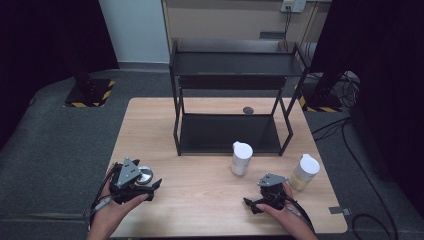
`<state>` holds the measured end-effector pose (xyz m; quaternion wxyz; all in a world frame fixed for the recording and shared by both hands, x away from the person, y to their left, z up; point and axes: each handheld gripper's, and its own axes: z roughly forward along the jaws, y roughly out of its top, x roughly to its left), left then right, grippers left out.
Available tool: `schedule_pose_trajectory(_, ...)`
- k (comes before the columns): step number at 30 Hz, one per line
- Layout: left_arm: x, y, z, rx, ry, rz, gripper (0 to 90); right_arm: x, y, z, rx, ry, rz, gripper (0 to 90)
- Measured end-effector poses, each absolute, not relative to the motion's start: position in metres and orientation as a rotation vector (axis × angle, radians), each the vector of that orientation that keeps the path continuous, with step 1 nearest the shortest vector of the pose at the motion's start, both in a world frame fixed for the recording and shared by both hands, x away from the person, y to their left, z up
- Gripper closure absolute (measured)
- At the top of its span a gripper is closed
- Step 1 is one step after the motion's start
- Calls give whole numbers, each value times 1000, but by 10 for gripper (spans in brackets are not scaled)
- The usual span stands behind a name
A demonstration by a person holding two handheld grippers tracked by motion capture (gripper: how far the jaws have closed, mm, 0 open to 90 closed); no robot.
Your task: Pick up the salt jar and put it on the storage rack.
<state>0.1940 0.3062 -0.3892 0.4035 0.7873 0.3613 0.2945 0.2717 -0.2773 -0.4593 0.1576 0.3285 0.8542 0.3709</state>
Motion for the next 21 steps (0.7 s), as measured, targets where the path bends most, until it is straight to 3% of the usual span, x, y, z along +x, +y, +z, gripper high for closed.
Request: schedule_pose_trajectory(21, 207, 310, -408, 2062, 968, 701, 21, 272, -277, -459, 940, 2444, 1061, 9)
